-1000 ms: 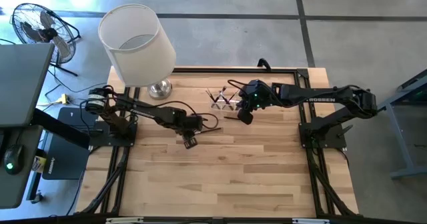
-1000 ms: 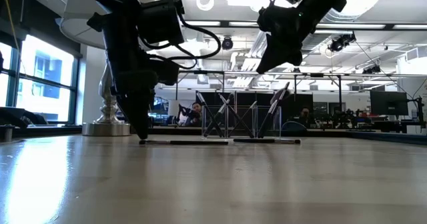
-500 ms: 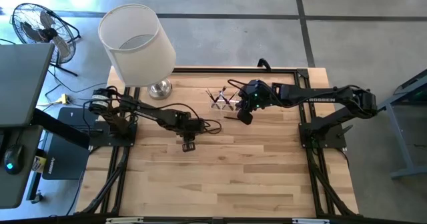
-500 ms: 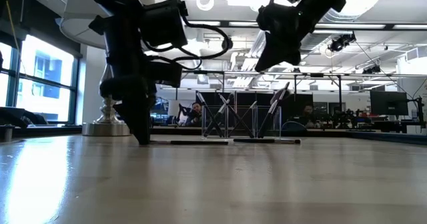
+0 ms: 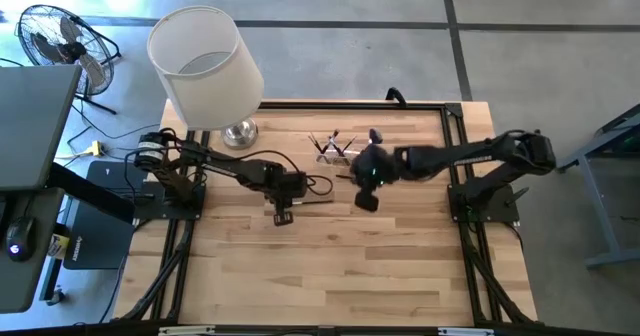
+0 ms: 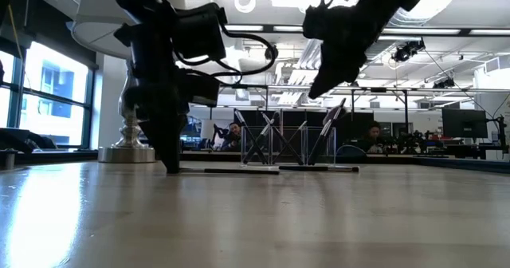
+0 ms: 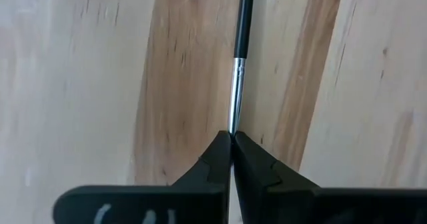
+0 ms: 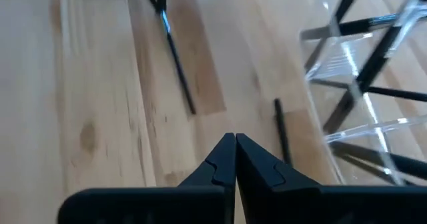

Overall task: Put items in baskets/containers
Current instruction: Put the eyeshadow brush into the transparent organizer

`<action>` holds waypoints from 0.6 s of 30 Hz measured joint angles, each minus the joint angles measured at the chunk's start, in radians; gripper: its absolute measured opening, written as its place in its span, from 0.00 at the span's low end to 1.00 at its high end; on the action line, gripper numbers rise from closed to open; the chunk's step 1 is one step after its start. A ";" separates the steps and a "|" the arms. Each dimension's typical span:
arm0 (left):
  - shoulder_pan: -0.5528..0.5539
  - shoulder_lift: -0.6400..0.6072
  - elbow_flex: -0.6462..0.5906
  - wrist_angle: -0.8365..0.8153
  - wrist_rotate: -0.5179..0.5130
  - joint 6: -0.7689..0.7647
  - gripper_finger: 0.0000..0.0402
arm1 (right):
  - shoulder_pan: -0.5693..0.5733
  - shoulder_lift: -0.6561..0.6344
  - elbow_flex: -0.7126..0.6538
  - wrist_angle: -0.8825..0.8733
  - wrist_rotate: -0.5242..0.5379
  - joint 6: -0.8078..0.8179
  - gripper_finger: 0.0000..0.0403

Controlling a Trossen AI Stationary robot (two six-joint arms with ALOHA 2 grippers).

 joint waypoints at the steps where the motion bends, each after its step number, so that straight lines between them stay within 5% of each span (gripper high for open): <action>1: 0.000 0.000 0.000 0.000 0.014 -0.010 0.00 | 0.037 0.012 0.000 -0.004 0.043 0.001 0.01; 9: 0.023 0.002 -0.001 0.004 0.235 -0.082 0.00 | 0.338 0.072 0.000 -0.042 0.382 0.130 0.00; 18: 0.054 0.009 -0.007 0.061 0.410 -0.196 0.00 | 0.510 0.231 0.001 0.142 0.381 0.173 0.02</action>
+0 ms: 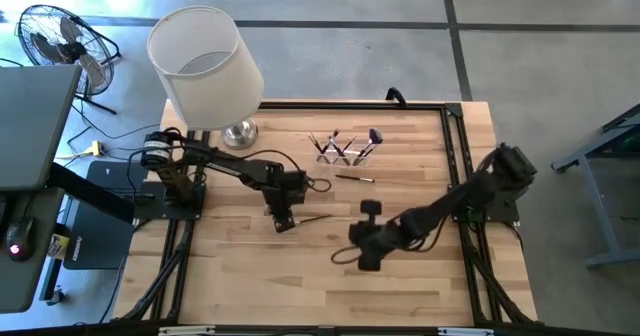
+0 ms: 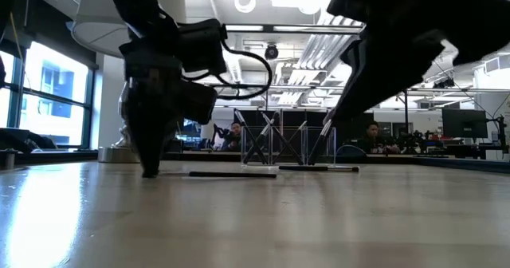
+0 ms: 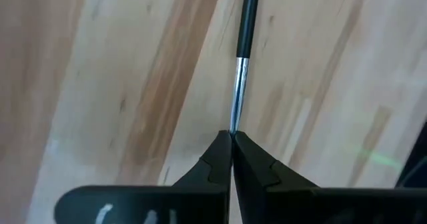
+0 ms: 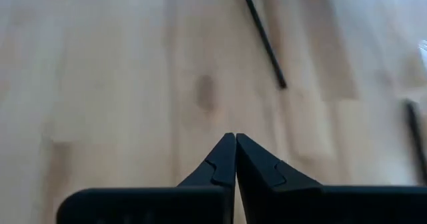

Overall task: Put items in baskets/containers
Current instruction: Put the eyeshadow brush into the transparent organizer

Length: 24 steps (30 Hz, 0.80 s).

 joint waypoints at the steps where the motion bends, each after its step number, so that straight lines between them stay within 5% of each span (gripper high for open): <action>1: 0.001 -0.001 0.000 0.005 -0.005 -0.008 0.00 | 0.006 0.025 0.005 0.026 0.005 -0.016 0.03; 9: -0.010 -0.007 0.004 0.028 -0.145 0.007 0.00 | -0.050 0.148 0.095 0.043 -0.023 -0.089 0.22; 18: -0.146 -0.006 0.005 0.183 -0.478 0.036 0.00 | -0.071 0.149 0.094 0.093 -0.049 -0.086 0.45; 24: -0.171 -0.003 0.020 0.201 -0.396 -0.048 0.00 | -0.078 0.147 0.093 0.103 -0.032 -0.167 0.49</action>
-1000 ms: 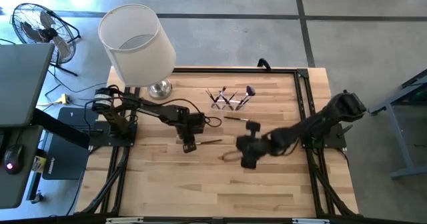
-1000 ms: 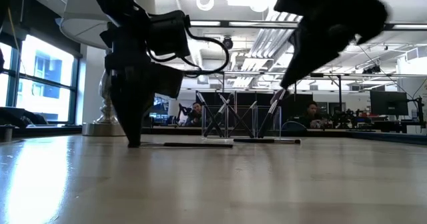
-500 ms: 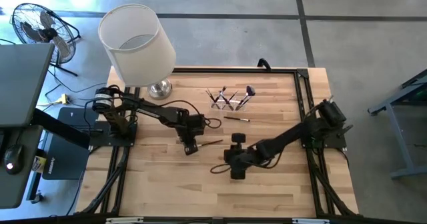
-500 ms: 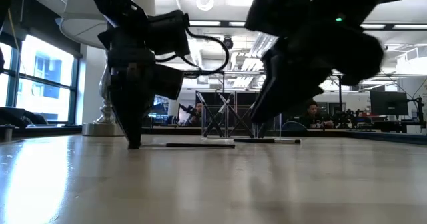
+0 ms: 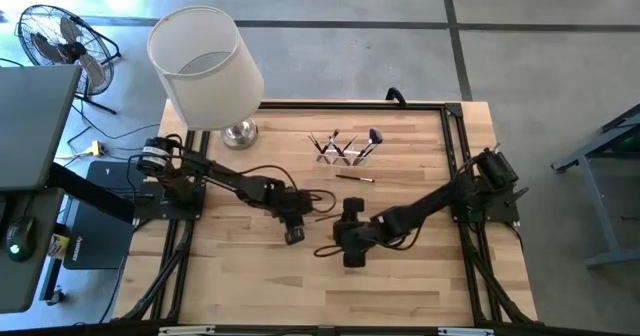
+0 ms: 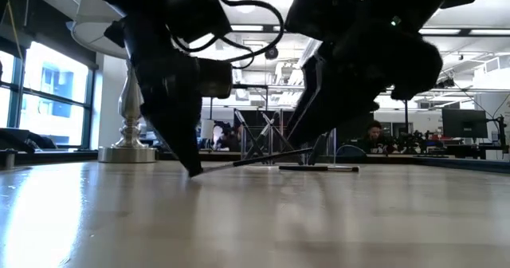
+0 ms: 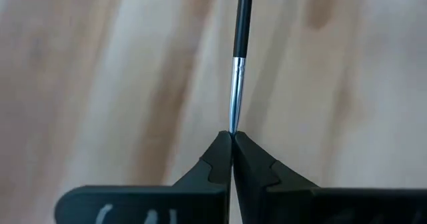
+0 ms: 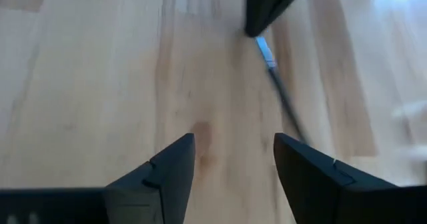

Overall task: Put items in baskets/containers
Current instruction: Put the eyeshadow brush into the transparent organizer

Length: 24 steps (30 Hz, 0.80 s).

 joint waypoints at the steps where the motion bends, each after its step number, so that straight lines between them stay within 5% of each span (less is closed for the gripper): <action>1: 0.001 0.000 0.007 0.000 0.027 -0.016 0.00 | -0.004 0.000 0.002 -0.003 0.007 -0.023 0.49; 8: 0.037 -0.001 0.083 -0.029 0.104 -0.077 0.00 | -0.051 -0.001 0.063 -0.153 0.076 -0.214 0.48; 17: 0.047 -0.002 0.215 -0.188 0.051 0.005 0.00 | -0.081 -0.002 0.138 -0.297 0.151 -0.309 0.48; 24: 0.047 -0.003 0.257 -0.247 0.037 0.005 0.00 | -0.100 -0.002 0.192 -0.370 0.128 -0.309 0.35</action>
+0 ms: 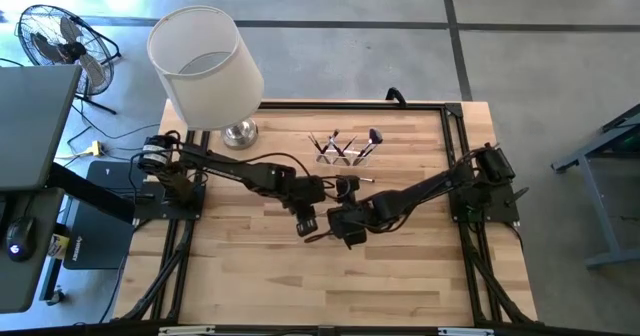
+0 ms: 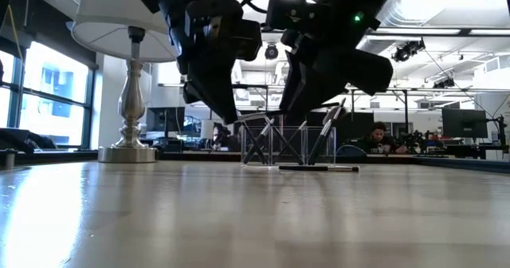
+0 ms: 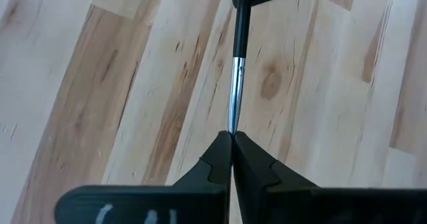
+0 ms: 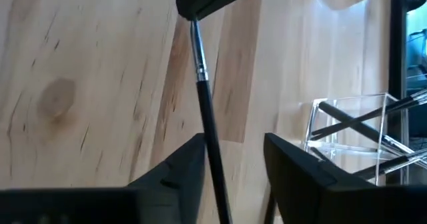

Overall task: Put items in baskets/containers
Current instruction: Put the eyeshadow brush into the transparent organizer

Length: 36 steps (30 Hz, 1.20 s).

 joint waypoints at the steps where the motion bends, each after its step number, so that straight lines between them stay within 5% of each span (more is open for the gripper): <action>1: 0.000 0.000 0.000 0.001 0.000 -0.004 0.00 | -0.001 0.000 0.003 -0.010 -0.012 0.001 0.33; 24: 0.001 -0.002 0.002 0.013 0.100 -0.058 0.02 | -0.021 0.000 0.006 -0.179 -0.180 0.214 0.03; 36: 0.000 -0.002 0.002 0.034 0.082 -0.005 0.25 | -0.023 0.000 0.006 -0.188 -0.211 0.358 0.01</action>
